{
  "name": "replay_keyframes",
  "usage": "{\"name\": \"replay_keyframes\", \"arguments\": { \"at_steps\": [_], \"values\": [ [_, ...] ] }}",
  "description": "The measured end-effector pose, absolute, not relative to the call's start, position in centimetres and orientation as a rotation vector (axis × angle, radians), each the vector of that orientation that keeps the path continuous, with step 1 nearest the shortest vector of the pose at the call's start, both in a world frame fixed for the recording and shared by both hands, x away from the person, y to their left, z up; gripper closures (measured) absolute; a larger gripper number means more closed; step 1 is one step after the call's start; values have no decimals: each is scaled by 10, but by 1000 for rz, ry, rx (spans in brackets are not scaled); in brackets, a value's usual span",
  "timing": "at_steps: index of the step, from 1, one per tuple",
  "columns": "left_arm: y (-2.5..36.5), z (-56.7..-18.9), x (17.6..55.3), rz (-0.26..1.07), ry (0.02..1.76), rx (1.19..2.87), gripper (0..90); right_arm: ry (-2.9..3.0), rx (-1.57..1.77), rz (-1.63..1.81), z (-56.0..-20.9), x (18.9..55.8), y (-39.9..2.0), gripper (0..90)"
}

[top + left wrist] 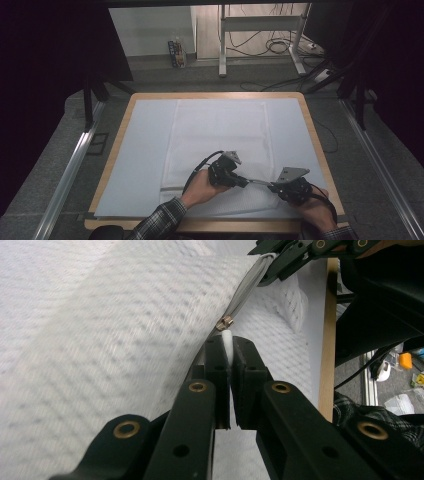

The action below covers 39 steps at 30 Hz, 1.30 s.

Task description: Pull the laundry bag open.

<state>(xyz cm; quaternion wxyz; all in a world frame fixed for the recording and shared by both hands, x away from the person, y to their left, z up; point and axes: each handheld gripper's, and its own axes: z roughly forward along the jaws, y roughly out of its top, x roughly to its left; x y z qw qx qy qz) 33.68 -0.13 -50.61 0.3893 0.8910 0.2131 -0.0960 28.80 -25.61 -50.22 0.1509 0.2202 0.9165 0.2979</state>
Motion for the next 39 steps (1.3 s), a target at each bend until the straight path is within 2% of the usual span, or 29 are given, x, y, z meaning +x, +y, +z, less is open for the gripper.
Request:
{"name": "replay_keyframes", "arguments": {
  "at_steps": [39],
  "values": [
    [62, -510, 324, -208, 675, 2205, 870, 2635, 624, 864, -502, 287, -256, 845]
  ]
}}
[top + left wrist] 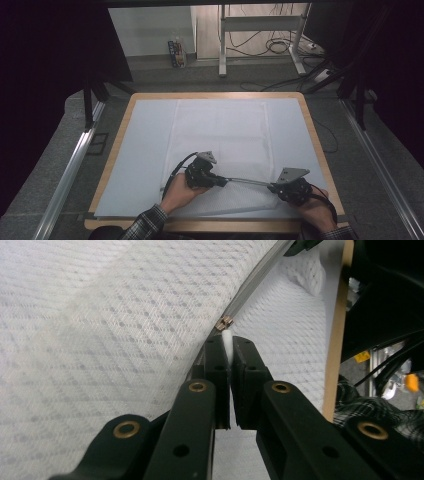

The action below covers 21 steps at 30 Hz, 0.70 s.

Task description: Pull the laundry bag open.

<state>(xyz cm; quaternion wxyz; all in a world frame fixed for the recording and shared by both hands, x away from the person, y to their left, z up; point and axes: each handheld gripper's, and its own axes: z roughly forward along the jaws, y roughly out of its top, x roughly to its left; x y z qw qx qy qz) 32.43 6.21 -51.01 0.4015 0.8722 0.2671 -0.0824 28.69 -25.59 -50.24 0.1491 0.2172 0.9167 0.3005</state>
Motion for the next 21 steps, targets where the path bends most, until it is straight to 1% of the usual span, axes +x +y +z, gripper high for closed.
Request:
{"name": "replay_keyframes", "arguments": {
  "at_steps": [21],
  "values": [
    [93, -509, 317, -184, 742, 2180, 871, 2636, 635, 865, -503, 288, -259, 845]
  ]
}}
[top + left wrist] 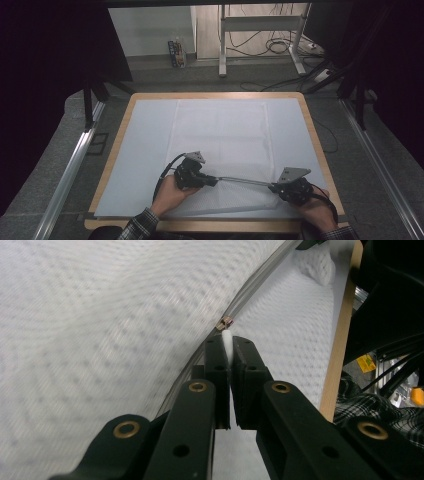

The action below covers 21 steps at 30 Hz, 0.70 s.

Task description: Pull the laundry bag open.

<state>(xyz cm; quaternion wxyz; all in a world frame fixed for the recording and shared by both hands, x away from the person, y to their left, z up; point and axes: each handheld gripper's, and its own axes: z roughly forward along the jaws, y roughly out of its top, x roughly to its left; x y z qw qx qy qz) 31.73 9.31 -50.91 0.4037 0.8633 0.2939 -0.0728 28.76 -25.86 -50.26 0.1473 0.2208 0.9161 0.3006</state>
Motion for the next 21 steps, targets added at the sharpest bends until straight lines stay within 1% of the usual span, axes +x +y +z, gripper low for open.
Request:
{"name": "replay_keyframes", "arguments": {
  "at_steps": [21],
  "values": [
    [123, -508, 307, -153, 817, 2150, 870, 2633, 631, 868, -502, 287, -259, 845]
  ]
}}
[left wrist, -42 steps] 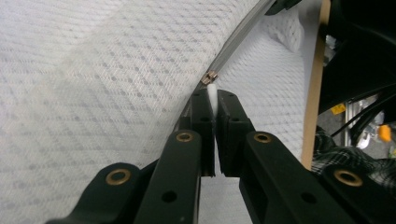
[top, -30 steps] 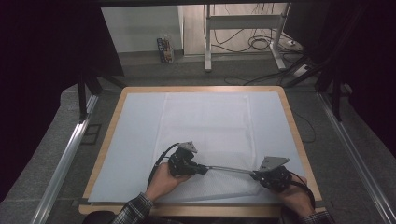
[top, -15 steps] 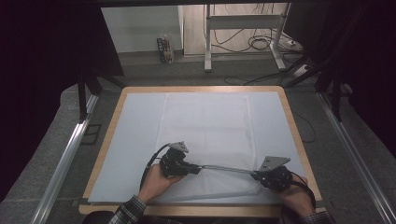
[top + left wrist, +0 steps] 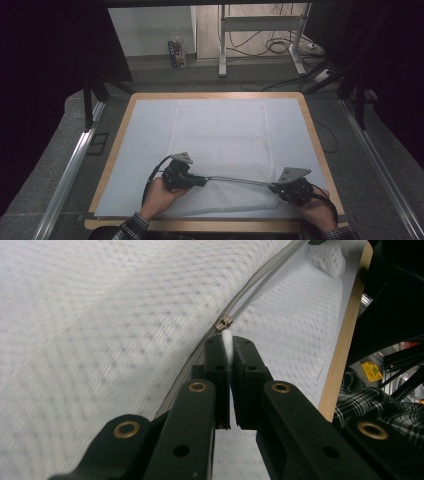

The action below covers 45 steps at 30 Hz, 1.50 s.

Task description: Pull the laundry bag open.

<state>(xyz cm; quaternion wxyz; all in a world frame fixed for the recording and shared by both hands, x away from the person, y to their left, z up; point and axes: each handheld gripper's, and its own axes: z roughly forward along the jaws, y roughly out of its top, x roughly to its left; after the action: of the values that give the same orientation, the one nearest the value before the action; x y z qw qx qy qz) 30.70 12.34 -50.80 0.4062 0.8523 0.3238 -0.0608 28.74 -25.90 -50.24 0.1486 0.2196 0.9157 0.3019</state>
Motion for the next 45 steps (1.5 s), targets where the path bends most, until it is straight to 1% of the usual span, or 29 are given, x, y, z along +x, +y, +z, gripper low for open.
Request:
{"name": "replay_keyframes", "arguments": {
  "at_steps": [14, 25, 45],
  "values": [
    [147, -509, 299, -129, 872, 2124, 871, 2636, 633, 864, -502, 287, -259, 844],
    [164, -511, 292, -135, 909, 2105, 870, 2639, 631, 862, -503, 287, -258, 843],
    [203, -517, 275, -84, 1035, 2068, 871, 2639, 641, 855, -503, 287, -259, 844]
  ]
}}
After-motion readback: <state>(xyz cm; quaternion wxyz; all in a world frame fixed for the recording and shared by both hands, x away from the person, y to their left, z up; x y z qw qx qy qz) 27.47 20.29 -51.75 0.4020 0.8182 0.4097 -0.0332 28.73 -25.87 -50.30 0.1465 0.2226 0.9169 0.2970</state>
